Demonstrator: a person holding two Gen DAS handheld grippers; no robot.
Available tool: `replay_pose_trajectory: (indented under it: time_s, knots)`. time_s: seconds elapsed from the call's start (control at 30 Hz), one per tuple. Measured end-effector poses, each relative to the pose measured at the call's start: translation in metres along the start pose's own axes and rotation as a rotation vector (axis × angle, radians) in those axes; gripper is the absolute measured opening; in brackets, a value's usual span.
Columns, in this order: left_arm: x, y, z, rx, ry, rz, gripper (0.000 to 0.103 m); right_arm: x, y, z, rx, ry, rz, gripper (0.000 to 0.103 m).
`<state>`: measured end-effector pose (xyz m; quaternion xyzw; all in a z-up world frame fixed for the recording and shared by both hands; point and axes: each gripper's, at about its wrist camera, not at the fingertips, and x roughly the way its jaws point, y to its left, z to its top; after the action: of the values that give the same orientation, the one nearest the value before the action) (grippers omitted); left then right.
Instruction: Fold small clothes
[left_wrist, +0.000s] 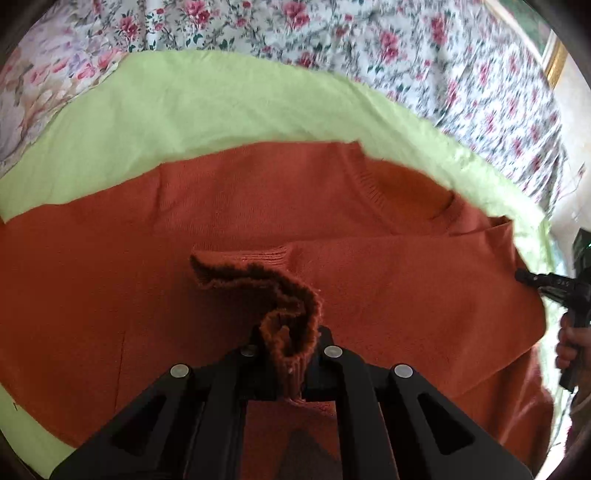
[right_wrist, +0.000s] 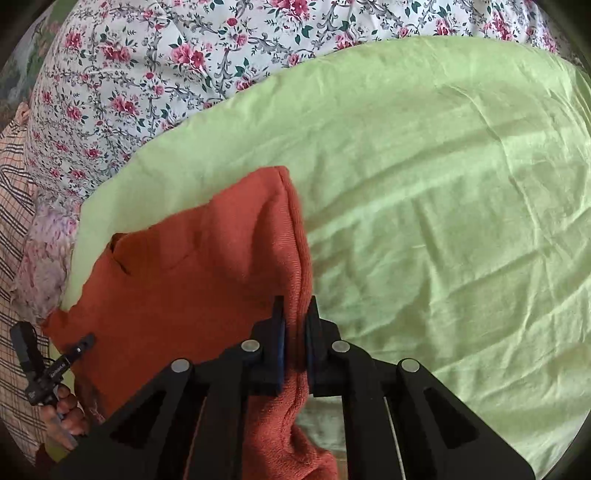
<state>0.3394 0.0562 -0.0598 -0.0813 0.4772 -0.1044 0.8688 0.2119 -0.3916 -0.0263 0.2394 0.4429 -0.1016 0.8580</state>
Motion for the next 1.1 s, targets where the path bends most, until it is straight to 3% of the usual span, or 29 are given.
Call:
replay_pose_trajectory:
  time_s: [0.13, 0.2, 0.3, 0.47, 0.53, 0.6, 0.7, 0.83, 1.1]
  knots:
    - [-0.003, 0.006, -0.003, 0.01, -0.018, 0.017, 0.004, 0.011, 0.0, -0.006, -0.002, 0.021, -0.032, 0.012]
    - [-0.007, 0.006, -0.006, 0.029, -0.028, 0.036, 0.005, 0.004, 0.0, -0.009, 0.024, -0.004, -0.046, 0.027]
    - [-0.014, 0.009, -0.013, 0.034, -0.037, 0.039, 0.008, -0.017, 0.008, -0.017, 0.01, -0.068, -0.043, 0.035]
    - [-0.048, 0.024, -0.032, -0.013, -0.072, 0.029, 0.029, -0.048, 0.041, -0.033, -0.055, -0.142, 0.045, 0.045]
    - [-0.069, 0.034, -0.043, -0.049, -0.106, 0.037, 0.034, -0.055, 0.059, -0.047, -0.088, -0.141, 0.112, 0.048]
    - [-0.088, 0.045, -0.054, -0.088, -0.134, 0.042, 0.047, -0.056, 0.075, -0.061, -0.113, -0.121, 0.172, 0.051]
    - [-0.118, 0.072, -0.074, -0.159, -0.172, 0.071, 0.066, -0.06, 0.096, -0.09, -0.142, -0.089, 0.239, 0.059]
    - [-0.142, 0.123, -0.09, -0.261, -0.184, 0.125, 0.072, -0.059, 0.118, -0.123, -0.147, -0.045, 0.284, 0.064]
    - [-0.155, 0.282, -0.086, -0.635, -0.221, 0.18, 0.075, -0.06, 0.146, -0.153, -0.193, 0.017, 0.288, 0.067]
